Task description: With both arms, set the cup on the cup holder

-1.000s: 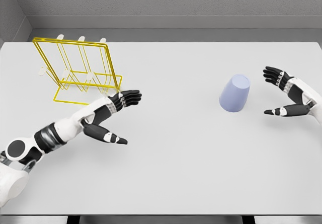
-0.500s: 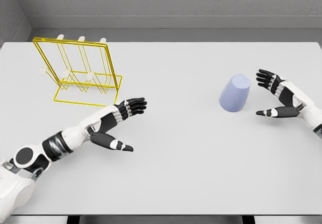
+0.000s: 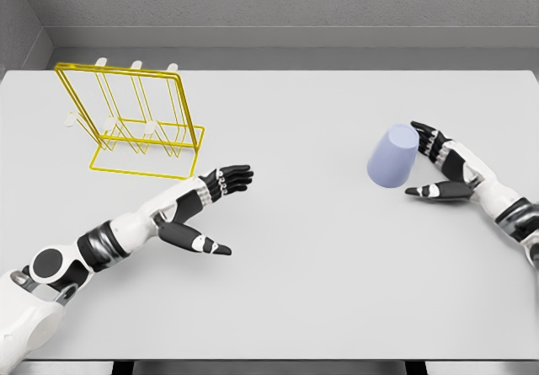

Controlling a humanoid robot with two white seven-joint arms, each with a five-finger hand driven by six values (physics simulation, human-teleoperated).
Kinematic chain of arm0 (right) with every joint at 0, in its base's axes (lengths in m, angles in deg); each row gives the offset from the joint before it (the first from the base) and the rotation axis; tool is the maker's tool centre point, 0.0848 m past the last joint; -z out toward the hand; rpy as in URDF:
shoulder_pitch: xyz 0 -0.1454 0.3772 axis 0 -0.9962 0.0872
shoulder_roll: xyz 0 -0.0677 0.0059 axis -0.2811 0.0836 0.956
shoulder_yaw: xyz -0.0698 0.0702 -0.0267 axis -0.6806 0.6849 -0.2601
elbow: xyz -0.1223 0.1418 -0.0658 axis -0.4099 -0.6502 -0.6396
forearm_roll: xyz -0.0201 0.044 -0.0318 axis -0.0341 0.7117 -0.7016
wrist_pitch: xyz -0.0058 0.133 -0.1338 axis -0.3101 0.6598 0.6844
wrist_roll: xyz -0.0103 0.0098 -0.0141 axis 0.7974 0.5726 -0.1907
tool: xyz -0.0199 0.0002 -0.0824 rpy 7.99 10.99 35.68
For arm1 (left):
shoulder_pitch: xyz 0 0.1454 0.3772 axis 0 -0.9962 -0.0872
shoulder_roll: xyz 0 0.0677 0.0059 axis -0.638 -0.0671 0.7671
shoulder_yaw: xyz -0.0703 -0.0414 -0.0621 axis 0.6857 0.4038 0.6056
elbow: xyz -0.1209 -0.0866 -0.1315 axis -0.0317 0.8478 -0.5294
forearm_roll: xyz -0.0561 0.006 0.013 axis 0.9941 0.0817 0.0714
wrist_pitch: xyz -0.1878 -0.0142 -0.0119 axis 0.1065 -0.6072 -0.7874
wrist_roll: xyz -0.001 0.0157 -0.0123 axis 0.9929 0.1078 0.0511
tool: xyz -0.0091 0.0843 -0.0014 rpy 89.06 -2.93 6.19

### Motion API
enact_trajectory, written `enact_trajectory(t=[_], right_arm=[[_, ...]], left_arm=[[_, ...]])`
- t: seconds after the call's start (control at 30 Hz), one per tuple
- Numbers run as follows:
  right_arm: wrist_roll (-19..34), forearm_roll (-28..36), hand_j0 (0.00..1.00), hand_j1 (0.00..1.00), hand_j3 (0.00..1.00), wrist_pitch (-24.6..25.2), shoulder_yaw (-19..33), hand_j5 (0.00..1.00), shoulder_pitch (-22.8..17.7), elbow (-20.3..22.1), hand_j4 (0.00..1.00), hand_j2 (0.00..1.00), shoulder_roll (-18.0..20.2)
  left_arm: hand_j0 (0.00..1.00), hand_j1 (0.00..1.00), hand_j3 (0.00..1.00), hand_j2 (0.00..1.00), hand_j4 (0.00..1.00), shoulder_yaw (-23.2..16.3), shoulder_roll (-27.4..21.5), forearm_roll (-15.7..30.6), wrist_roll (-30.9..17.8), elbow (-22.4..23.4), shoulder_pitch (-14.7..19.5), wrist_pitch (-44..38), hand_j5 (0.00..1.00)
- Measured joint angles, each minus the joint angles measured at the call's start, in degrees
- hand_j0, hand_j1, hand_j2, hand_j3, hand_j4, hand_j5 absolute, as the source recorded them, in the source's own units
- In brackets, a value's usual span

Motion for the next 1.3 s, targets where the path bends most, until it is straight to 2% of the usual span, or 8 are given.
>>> enact_trajectory(t=[0.8,1.0,1.2,1.3], right_arm=[[0.00,-0.35,1.00,1.00,1.00,0.26,-1.72,1.00,1.32,0.67,1.00,1.00,-1.09],[0.00,-0.38,1.00,1.00,1.00,0.21,-2.49,1.00,1.76,0.76,1.00,1.00,-1.16],[0.00,-0.38,1.00,1.00,1.00,0.17,-3.32,1.00,2.37,0.78,1.00,1.00,-1.18],[0.00,-0.39,0.96,0.96,0.96,0.18,-3.57,0.96,2.46,0.73,0.96,0.96,-1.21]], left_arm=[[1.00,1.00,1.00,1.00,1.00,0.08,-0.17,0.29,-0.11,1.88,1.14,-0.68,1.00],[1.00,1.00,1.00,1.00,1.00,-0.19,-1.00,-0.07,-3.08,1.82,1.23,-0.64,1.00],[1.00,1.00,1.00,1.00,1.00,0.00,-1.21,-0.04,-3.84,1.71,1.32,-0.55,1.00],[1.00,1.00,1.00,1.00,1.00,0.11,-1.22,-0.04,-3.92,1.67,1.14,-0.55,1.00]])
